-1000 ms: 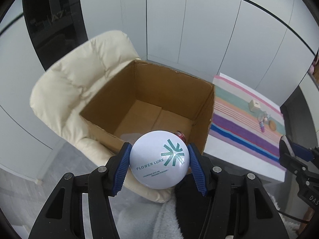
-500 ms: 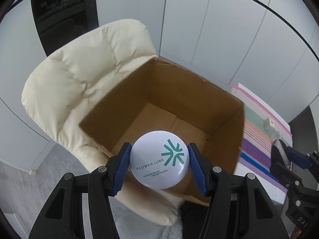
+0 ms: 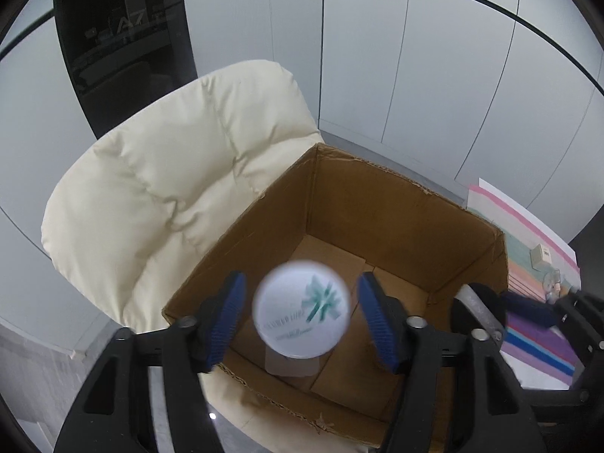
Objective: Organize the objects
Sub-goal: 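Open the left gripper over the box while the right gripper releases the black puff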
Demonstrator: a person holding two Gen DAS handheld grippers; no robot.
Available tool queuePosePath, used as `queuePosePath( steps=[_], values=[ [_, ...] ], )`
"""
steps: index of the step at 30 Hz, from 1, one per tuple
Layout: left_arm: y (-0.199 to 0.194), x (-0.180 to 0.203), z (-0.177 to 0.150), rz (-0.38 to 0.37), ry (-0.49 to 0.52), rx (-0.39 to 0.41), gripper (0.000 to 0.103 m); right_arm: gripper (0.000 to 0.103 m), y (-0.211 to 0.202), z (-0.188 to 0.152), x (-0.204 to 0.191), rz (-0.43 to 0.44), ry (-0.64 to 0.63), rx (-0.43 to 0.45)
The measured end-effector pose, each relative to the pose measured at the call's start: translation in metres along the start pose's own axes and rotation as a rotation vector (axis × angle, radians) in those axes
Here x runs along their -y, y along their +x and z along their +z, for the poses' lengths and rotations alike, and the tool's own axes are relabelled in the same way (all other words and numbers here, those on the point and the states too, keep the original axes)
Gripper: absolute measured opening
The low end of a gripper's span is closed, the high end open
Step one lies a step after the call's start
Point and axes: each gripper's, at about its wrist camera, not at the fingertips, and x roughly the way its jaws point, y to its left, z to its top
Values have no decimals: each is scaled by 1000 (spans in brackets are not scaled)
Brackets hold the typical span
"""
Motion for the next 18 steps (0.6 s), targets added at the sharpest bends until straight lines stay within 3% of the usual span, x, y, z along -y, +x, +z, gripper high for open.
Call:
queuePosePath(
  steps=[2,8,18],
  values=[
    [1,-2,2,12,7,-4,97,103,3,2,-3,-45,-8,14],
    [-5,2,1,14,39,16,100,103,3,1,-19,-152,-104,66],
    [-8,3,0,11,27,18,99,103,2,-3,2,-63,6,25]
  ],
)
